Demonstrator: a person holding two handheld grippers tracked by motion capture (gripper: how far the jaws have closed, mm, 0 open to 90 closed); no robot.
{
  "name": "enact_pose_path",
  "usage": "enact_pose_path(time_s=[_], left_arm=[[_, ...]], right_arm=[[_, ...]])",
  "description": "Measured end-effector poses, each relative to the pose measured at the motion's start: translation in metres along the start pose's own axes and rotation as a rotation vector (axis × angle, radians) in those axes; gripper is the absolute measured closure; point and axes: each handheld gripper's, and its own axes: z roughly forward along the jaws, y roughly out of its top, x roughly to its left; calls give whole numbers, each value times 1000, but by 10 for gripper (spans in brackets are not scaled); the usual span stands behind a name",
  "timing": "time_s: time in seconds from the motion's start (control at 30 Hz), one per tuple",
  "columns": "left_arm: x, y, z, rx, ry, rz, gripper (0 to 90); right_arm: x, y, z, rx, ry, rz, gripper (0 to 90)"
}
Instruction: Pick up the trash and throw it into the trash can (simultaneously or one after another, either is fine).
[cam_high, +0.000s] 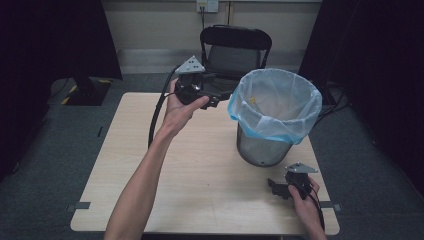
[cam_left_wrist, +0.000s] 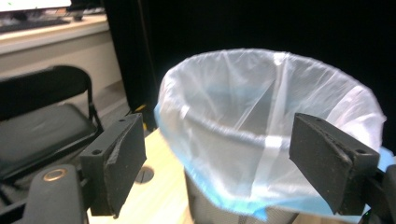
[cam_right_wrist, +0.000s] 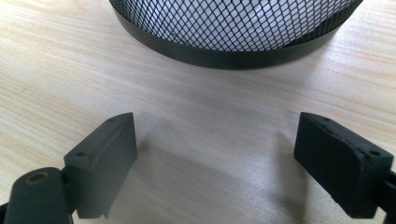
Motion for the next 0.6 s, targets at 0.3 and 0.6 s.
enact_pose_path(time_s=[0.3, 0.6], left_arm=[[10, -18, -19, 12, 32, -10, 165], [9, -35, -39, 35, 83, -17, 161]], right_arm=[[0, 0, 0, 0, -1, 1, 124], [0, 0, 0, 0, 0, 1, 124]])
